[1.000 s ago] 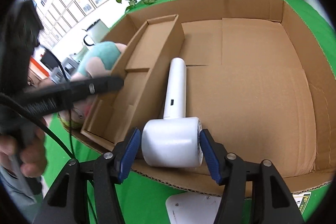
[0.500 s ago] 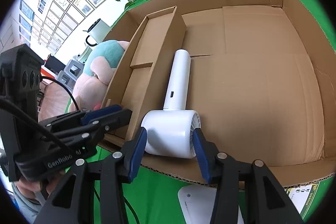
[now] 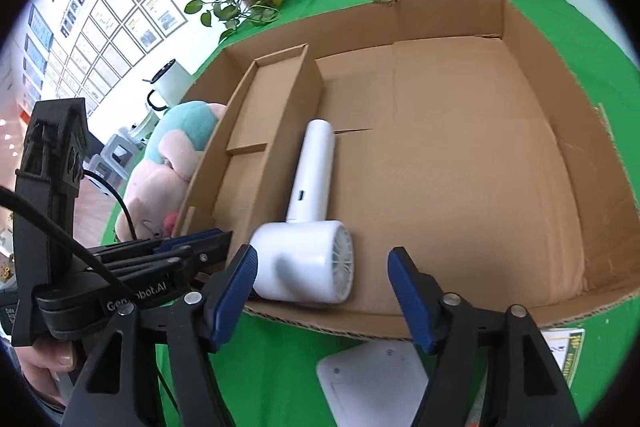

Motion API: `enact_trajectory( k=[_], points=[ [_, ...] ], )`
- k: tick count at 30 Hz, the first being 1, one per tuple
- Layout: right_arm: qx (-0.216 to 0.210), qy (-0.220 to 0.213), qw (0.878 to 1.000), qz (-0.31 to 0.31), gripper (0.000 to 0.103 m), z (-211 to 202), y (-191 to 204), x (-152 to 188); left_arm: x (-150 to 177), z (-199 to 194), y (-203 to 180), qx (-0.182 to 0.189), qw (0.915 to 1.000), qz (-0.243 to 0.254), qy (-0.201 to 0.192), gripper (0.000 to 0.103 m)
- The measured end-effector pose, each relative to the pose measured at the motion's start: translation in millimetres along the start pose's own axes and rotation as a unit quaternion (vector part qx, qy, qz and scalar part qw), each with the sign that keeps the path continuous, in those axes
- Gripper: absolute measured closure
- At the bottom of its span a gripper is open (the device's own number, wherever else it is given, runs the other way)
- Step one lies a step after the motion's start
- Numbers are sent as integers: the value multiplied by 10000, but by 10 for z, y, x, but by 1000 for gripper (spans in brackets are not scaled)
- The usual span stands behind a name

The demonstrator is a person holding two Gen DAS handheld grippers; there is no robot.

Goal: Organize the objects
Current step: 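Lower the hair dryer into the box beside the tray and open the right gripper, then withdraw both grippers back toward the white rectangular device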

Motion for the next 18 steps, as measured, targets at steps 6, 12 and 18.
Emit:
enact_trajectory(
  k=[6, 12, 18],
  points=[
    [-345, 268, 9990, -43, 36, 34, 51, -7, 48, -86, 2, 29, 9998, 108, -135, 82],
    [-616, 500, 9961, -382, 40, 95, 218, 72, 86, -134, 7, 86, 9998, 136, -92, 82],
    [-543, 405, 9968, -426, 40, 107, 227, 66, 76, -124, -12, 113, 9999, 60, -22, 82]
  ],
)
Point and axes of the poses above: each gripper's, at about its wrist camera, not at the fingertips, and z roughly the way its jaws point, y to its left, x to its underside, the point moved 5 cm from there along z, roughly the way its jaws point, and after that the axes turned 10 degrees about z, right-handed, at the moved point
